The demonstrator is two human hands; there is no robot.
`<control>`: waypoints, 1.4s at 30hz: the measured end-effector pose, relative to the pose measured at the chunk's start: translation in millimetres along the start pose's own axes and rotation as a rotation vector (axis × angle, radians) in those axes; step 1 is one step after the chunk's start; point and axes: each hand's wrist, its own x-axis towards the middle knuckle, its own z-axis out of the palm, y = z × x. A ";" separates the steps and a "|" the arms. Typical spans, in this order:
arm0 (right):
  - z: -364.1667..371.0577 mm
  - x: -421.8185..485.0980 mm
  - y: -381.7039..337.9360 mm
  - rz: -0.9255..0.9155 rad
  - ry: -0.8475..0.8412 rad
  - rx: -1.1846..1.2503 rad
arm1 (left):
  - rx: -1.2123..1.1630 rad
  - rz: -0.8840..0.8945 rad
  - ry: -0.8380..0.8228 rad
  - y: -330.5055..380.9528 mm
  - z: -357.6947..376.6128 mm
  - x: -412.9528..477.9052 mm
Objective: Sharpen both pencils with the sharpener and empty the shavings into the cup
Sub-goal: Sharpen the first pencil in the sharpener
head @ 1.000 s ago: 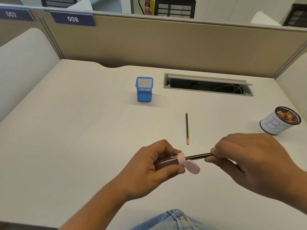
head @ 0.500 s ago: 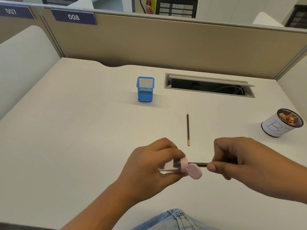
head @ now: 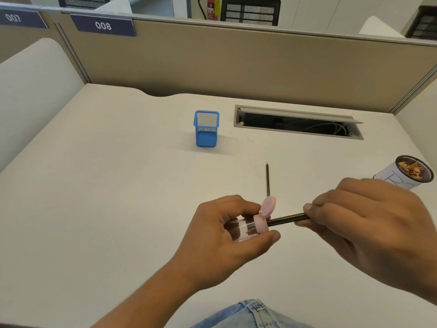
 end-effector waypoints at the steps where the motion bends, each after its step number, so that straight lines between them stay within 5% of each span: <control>1: 0.9 -1.2 0.0 0.012 -0.026 0.027 | 0.026 0.027 0.000 0.1 0.0 -0.1; 8: -2.4 7.8 -4.8 0.738 -0.549 0.649 | 0.269 0.246 0.003 -8.4 2.9 -2.6; 12: -3.7 14.8 0.9 0.931 -0.758 0.956 | 0.343 0.319 -0.039 -7.1 3.9 -0.9; 16: -8.3 11.4 -1.4 0.778 -0.588 0.830 | 0.249 0.203 -0.058 -0.7 -4.9 5.7; 21: -11.9 4.6 7.4 0.161 -0.219 0.200 | 0.040 -0.058 -0.068 4.1 -6.8 3.6; 24: -8.3 1.7 7.7 -0.027 -0.048 0.035 | -0.080 -0.120 -0.061 10.0 -5.6 1.7; 27: -9.1 1.2 1.1 0.053 -0.114 0.126 | 0.052 0.008 -0.011 7.6 -5.2 1.0; 32: -8.6 12.6 -2.4 0.752 -0.513 0.642 | 0.242 0.228 -0.019 0.0 -5.0 3.0; 34: -13.1 22.2 4.2 0.885 -0.689 0.847 | 0.277 0.261 -0.041 0.5 -2.4 2.8; 38: -18.2 27.9 4.7 0.775 -0.646 0.734 | 0.207 0.170 -0.019 1.4 -3.3 5.0; 42: -17.6 25.6 5.7 0.300 -0.340 0.311 | 0.022 -0.075 -0.022 5.1 -9.2 5.4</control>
